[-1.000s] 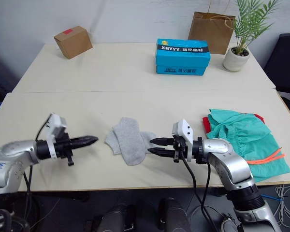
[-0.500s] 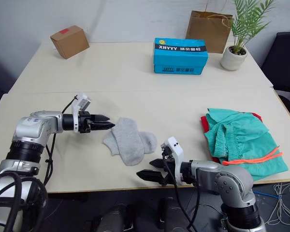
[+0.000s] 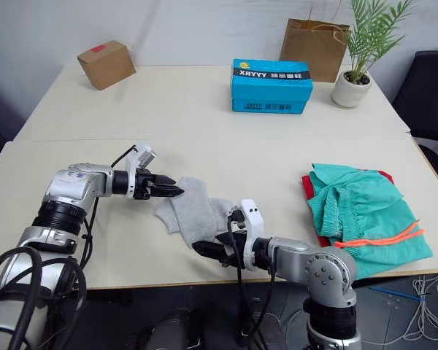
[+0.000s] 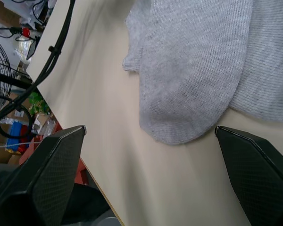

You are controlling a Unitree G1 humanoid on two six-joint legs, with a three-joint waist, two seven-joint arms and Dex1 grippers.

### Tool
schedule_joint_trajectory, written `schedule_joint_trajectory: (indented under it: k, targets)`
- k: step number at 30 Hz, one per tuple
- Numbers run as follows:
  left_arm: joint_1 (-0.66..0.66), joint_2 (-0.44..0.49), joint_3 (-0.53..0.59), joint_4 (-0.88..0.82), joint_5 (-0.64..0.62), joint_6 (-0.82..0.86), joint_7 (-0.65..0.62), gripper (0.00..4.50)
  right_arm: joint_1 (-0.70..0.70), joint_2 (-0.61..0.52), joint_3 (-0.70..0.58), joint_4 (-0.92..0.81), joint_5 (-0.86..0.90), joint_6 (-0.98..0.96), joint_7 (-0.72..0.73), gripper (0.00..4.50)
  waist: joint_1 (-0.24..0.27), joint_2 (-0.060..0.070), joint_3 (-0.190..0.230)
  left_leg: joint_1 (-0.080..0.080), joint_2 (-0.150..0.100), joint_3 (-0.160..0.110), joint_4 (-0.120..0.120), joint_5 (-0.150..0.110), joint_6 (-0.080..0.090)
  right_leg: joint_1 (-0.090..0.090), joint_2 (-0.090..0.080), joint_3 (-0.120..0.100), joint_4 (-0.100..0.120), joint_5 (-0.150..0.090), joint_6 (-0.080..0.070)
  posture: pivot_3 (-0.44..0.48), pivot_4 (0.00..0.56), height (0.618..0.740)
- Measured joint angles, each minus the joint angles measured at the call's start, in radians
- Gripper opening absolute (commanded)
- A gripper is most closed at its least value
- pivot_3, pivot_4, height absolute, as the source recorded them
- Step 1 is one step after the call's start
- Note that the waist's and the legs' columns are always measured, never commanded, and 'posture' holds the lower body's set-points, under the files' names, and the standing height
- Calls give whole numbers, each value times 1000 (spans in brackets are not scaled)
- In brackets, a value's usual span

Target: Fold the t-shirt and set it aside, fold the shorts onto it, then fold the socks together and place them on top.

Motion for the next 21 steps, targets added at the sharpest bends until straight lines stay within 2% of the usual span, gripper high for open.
schedule_joint_trajectory:
  k: [2, 9, 12, 21]
  targets:
    - [0, -3, 2, 1, 0, 6, 3, 2424, -2, 13, 3, 11, -18, -4, -7, 3585, -1, 0, -1, 0, 0, 0, 0, 0, 0, 0, 0, 0, 0, 0, 0, 0, 150, 740]
    - [15, -39, 10, 5, -4, 7, 1, 101, -29, 14, 30, 78, -74, -37, -1, 1059, -7, 0, -1, 0, 1, 0, -1, 0, -1, -1, 2, 0, 0, -1, -1, 0, 150, 740]
    - [19, -51, 23, 18, -5, -11, 5, 0, -43, 14, 40, 94, -80, -46, 19, 82, -8, -1, -1, 0, 1, 0, -1, 0, -2, -1, 2, 0, -1, -1, -1, 0, 150, 740]
    - [39, -66, 111, 1, -47, -28, 6, 0, -57, 45, -25, 123, -45, -15, 50, 35, -11, -1, -1, -1, 2, 0, -2, 0, -2, -1, 2, 0, 0, -1, -1, 0, 150, 740]
